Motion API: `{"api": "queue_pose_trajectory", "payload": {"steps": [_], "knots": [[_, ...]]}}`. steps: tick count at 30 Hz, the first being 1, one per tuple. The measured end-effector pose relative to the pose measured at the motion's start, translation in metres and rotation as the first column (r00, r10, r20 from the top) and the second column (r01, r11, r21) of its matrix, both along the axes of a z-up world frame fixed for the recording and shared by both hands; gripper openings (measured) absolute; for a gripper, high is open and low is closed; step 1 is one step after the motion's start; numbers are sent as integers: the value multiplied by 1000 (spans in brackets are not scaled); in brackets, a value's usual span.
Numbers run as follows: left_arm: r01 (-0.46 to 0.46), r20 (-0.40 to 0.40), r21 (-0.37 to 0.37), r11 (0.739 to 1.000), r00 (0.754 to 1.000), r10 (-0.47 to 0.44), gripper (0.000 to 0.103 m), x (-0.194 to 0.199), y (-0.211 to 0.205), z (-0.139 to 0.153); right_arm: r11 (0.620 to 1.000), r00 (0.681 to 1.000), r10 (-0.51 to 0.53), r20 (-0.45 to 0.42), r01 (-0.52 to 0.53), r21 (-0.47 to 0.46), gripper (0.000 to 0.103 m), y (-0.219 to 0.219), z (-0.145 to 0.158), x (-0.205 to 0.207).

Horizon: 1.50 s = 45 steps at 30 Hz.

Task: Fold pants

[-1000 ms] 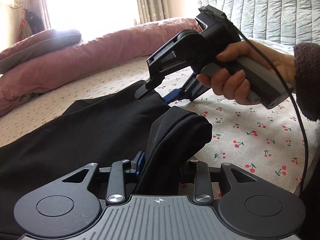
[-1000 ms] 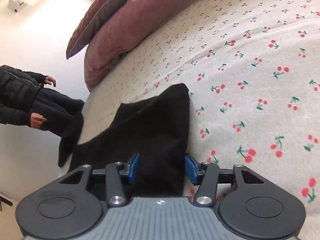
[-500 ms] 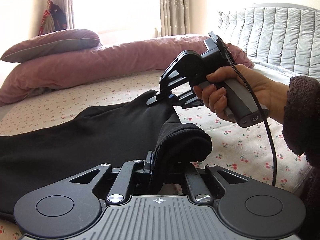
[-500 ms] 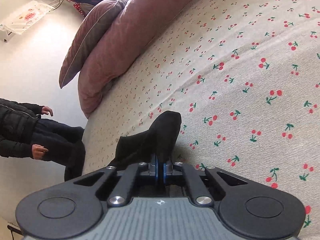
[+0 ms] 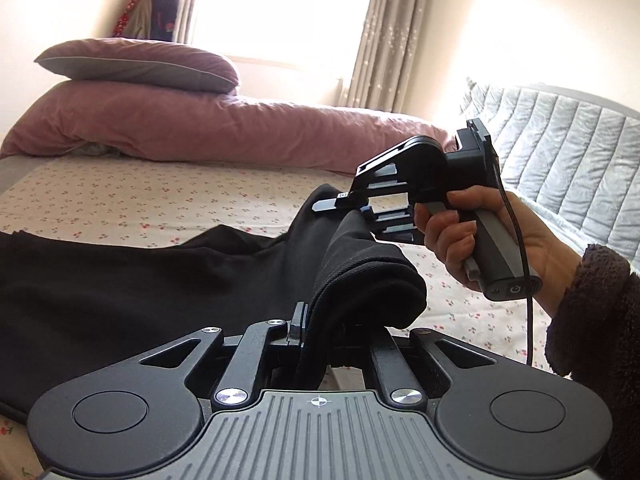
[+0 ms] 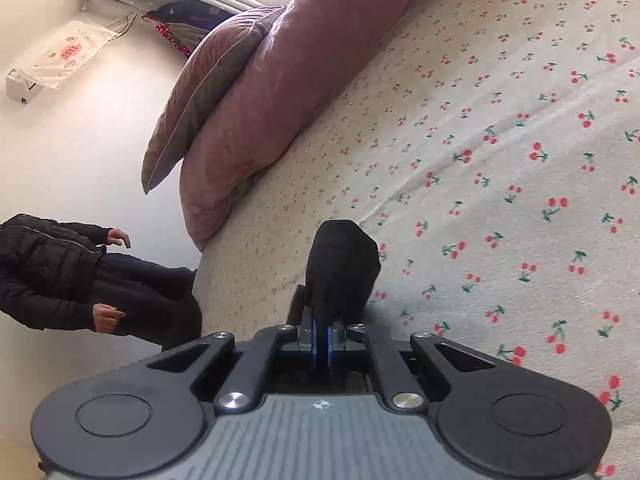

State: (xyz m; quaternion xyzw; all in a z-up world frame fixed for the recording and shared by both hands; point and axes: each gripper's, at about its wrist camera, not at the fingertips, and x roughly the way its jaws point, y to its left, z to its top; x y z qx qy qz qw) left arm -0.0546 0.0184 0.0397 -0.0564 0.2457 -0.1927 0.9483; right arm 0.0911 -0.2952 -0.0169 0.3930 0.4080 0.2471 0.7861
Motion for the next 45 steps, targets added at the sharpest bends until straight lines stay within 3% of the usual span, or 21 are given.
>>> {"api": "queue_pose_trajectory", "payload": {"steps": [5, 10, 15, 18, 20, 22, 23, 24, 27, 29, 35, 40, 45], "knots": [[-108, -45, -67, 992, 993, 105, 6, 9, 52, 11, 996, 994, 92, 55, -91, -14, 4, 66, 29, 14], [-231, -138, -92, 969, 966, 218, 6, 14, 107, 6, 983, 982, 179, 54, -176, -56, 5, 134, 28, 21], [-344, -281, -74, 936, 908, 312, 9, 21, 154, -15, 962, 965, 262, 25, -259, -85, 9, 189, 10, 24], [-378, -336, -22, 925, 875, 349, 15, 22, 173, -27, 952, 957, 291, 6, -289, -103, 21, 209, 3, 23], [-357, -349, -2, 934, 875, 334, 22, 15, 183, -32, 948, 954, 299, 7, -296, -117, 39, 216, 3, 21], [-340, -338, 3, 940, 885, 321, 41, 10, 189, -30, 944, 951, 307, 29, -300, -137, 46, 218, 10, 19], [-335, -326, 11, 942, 890, 320, 61, 6, 193, -28, 942, 949, 311, 45, -301, -151, 46, 218, 13, 18], [-328, -315, 15, 945, 895, 316, 73, 4, 196, -25, 936, 945, 320, 62, -306, -171, 47, 216, 18, 15], [-289, -278, 42, 957, 916, 288, 76, -1, 201, -13, 924, 938, 331, 107, -299, -238, 53, 206, 29, 6], [-279, -260, 42, 960, 924, 280, 80, -3, 204, -4, 915, 933, 336, 129, -291, -279, 66, 197, 34, -3], [-276, -191, 0, 961, 944, 271, 92, 7, 215, 23, 871, 922, 359, 142, -277, -405, 75, 173, 33, -35], [-209, -190, 31, 977, 959, 211, 97, 42, 208, 29, 844, 911, 380, 158, -272, -461, 85, 158, 29, -61], [-201, -229, 32, 979, 952, 203, 97, 101, 203, 23, 814, 893, 398, 211, -237, -530, 89, 154, 24, -83]]}}
